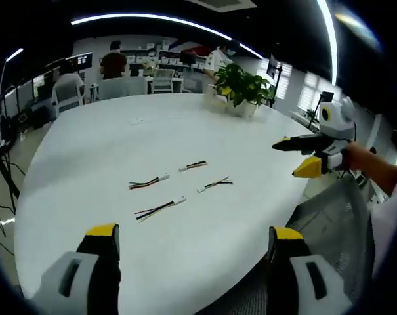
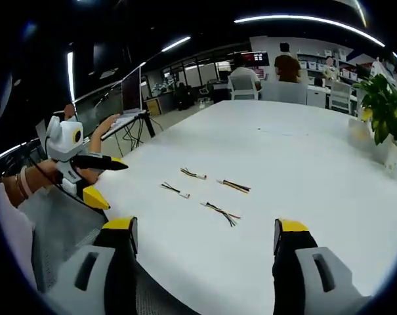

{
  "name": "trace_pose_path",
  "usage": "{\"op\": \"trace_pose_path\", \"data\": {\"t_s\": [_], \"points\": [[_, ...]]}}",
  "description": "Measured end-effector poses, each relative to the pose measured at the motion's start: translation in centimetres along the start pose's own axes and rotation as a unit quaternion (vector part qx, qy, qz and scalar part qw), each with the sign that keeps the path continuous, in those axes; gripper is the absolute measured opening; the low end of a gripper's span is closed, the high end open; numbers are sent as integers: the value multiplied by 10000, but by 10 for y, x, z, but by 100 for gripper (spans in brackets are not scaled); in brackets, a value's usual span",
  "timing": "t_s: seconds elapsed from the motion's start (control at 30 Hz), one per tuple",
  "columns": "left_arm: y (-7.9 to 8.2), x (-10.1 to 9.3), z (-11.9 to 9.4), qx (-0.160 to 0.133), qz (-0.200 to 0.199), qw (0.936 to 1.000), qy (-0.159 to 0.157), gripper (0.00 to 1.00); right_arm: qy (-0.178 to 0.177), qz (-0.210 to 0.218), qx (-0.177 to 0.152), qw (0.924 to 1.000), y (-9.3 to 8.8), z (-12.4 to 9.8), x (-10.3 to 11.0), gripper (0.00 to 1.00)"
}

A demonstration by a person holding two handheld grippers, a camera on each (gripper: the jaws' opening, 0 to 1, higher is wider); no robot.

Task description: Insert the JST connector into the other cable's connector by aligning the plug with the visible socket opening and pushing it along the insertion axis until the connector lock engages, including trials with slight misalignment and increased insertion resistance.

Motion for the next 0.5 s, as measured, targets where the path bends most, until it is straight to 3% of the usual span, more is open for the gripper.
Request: {"op": "trace_pose_path", "data": {"t_s": [0.5], "points": [[-8,1,-1,72,-104,9998,132,91,-8,67,91,9999,-6,-2,3,77]]}}
Point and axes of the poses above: the point that each gripper's makers call its tool centre point, and the gripper's own axes: z roughly forward along the fingers, x roughly to its left, y roughly out of its top, the point moved 2 cm from there along -z, roughly backward along the fingers, and after that the axes turned 1 degree about x, right-handed, at the moved point
